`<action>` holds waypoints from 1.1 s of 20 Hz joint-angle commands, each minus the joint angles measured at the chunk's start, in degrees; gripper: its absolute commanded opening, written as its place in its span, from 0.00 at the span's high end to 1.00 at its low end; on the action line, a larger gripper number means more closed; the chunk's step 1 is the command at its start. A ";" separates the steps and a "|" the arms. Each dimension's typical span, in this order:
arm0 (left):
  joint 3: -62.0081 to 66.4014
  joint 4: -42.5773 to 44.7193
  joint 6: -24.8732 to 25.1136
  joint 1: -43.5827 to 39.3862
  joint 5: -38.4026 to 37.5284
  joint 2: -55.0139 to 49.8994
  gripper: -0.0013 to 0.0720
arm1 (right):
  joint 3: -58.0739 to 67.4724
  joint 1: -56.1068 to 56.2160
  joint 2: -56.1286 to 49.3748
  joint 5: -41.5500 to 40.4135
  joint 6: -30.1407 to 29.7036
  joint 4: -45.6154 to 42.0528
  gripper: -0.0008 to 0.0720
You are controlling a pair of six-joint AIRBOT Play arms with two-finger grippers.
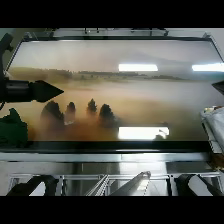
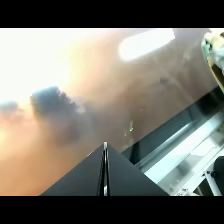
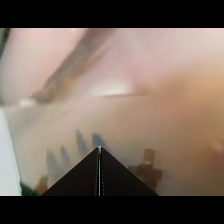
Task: Fold the shirts.
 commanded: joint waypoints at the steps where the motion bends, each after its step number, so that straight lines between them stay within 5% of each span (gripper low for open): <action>1: -9.05 0.15 -0.37 1.01 0.55 8.96 0.95 | -4.26 17.40 5.99 -2.84 -13.73 7.37 0.97; 5: -25.29 0.07 -1.49 1.01 -0.15 19.93 0.95 | -20.98 34.45 17.66 -10.80 -20.63 4.92 0.97; 8: -33.05 0.07 -1.46 1.01 -2.69 26.77 0.95 | -35.98 43.65 26.38 -26.73 -29.29 3.08 0.97; 10: -36.28 0.09 -1.49 1.01 -3.87 30.40 0.95 | -40.81 46.29 29.77 -33.81 -29.20 4.87 0.97; 22: -38.73 0.13 -2.08 1.03 -4.70 32.85 0.95 | -40.57 46.42 29.09 -33.18 -28.35 5.33 0.97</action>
